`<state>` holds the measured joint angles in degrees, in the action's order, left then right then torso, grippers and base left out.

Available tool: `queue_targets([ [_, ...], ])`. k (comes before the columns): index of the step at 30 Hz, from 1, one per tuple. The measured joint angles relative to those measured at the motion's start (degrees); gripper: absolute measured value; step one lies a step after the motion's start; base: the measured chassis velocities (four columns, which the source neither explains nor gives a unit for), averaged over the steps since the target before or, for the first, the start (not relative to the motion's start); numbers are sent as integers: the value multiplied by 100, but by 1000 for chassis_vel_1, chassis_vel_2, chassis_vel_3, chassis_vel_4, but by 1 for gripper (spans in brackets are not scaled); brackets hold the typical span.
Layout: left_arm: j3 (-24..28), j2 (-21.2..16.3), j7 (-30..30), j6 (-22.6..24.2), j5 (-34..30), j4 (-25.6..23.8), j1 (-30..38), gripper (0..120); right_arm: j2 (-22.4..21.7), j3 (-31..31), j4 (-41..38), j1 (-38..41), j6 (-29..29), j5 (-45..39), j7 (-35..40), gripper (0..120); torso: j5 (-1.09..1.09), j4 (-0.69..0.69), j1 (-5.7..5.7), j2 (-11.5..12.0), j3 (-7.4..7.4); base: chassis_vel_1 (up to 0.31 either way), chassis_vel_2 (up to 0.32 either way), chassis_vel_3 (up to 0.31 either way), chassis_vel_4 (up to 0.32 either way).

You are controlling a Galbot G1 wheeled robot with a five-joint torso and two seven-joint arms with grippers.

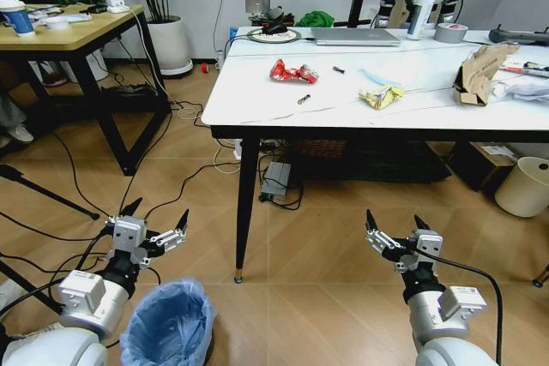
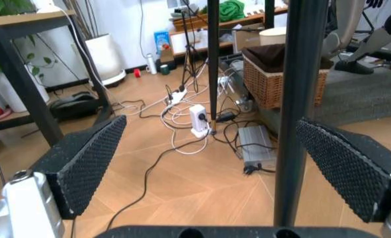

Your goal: Pick up the trash bin and place the trash from the table into it.

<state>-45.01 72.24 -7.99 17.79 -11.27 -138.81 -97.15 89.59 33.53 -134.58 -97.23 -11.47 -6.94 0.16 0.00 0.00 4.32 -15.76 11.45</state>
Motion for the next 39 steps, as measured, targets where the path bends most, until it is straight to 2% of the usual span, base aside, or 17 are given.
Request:
queue_targets([
  [11,-4,13,1,-17,42,-10,-39,100,-5,-17,16,6,2,2,-1,100,0,0,-62,254,-192,0,0,0,0],
  [20,-4,18,3,-17,47,-11,-43,100,-6,-20,24,11,1,2,-1,100,0,0,-81,335,-252,0,0,0,0],
  [31,-31,-11,18,-49,59,67,-46,100,22,-17,39,24,18,1,6,100,0,0,-168,714,-544,0,0,0,0],
  [39,-185,-130,59,-129,-40,189,-117,100,3,31,26,53,21,-42,29,100,0,0,-176,828,-655,0,0,0,0],
])
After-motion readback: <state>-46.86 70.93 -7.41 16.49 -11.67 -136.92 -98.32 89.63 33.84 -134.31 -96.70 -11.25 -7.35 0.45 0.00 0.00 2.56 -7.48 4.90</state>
